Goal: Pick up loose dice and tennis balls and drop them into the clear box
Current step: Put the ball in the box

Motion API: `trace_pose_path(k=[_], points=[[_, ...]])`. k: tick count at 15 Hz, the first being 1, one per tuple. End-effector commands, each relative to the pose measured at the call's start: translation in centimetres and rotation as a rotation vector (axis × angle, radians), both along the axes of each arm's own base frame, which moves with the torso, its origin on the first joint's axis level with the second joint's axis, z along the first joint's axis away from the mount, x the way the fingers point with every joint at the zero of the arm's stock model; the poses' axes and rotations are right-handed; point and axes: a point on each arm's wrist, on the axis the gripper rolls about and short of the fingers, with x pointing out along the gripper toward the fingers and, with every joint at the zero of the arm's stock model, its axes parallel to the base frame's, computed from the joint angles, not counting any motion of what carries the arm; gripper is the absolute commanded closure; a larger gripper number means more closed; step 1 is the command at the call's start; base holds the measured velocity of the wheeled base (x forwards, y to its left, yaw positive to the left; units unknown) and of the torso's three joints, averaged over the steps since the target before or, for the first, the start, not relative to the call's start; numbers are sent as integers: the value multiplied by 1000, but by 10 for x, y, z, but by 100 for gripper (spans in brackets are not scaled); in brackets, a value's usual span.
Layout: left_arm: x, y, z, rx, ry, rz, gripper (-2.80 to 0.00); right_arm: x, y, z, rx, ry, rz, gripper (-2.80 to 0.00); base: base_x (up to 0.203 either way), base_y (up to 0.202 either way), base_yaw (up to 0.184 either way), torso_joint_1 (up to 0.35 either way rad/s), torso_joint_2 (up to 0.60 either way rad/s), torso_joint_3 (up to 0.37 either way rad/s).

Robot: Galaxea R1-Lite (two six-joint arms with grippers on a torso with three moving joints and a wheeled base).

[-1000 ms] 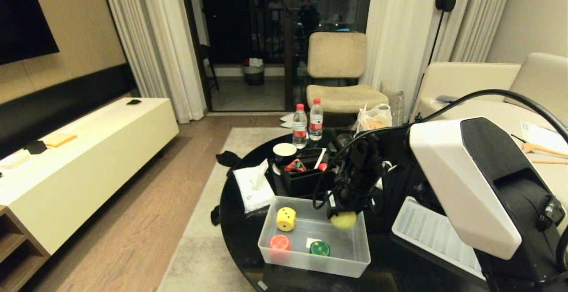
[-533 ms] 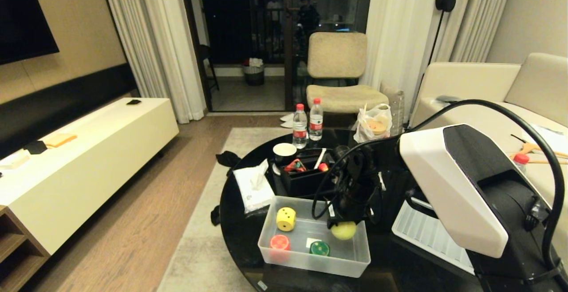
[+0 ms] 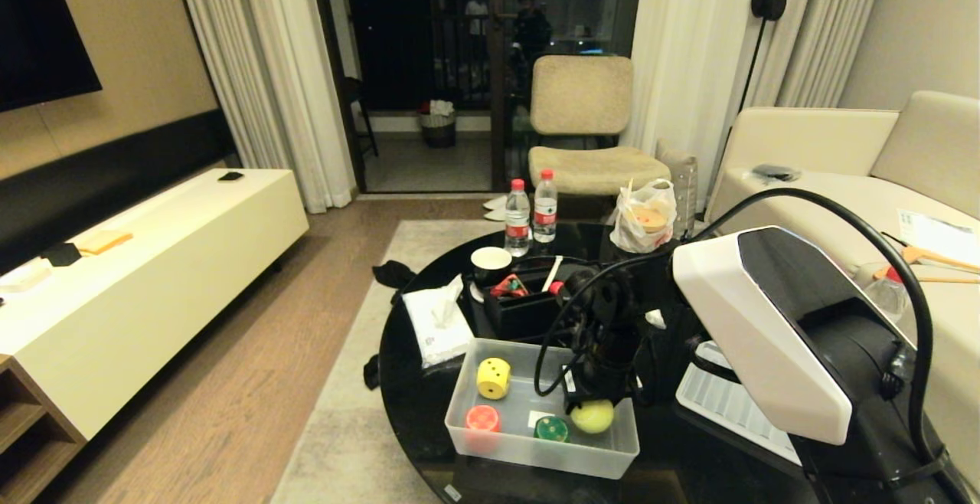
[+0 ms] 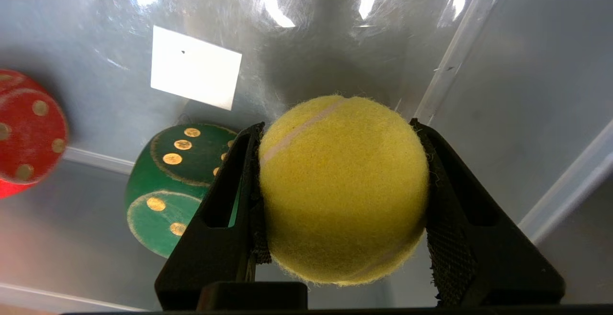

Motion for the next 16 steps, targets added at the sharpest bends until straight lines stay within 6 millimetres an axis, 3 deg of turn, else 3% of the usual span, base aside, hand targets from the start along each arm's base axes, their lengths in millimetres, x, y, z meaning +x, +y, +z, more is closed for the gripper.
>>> trace_pose_path(k=[1,13,14,15,16], points=[[0,0,0,-1,2,0,0,-1,4,-8,-8,22,7,0,0,0,0,0,0,0],[0,0,0,-1,2,0,0,-2,5,-9,-25,17,7,0,0,0,0,0,0,0],[0,0,0,1,2,0,0,-2,4,-8,-31,13,6,-19,0,0,0,0,0,0],[0,0,0,0,2,0,0,-1,4,-6,-35,6,4,-280,0,0,0,0,0,0],[0,0,0,-1,2,0,0,-2,4,-3,-33,0,4,-280,0,0,0,0,0,0]])
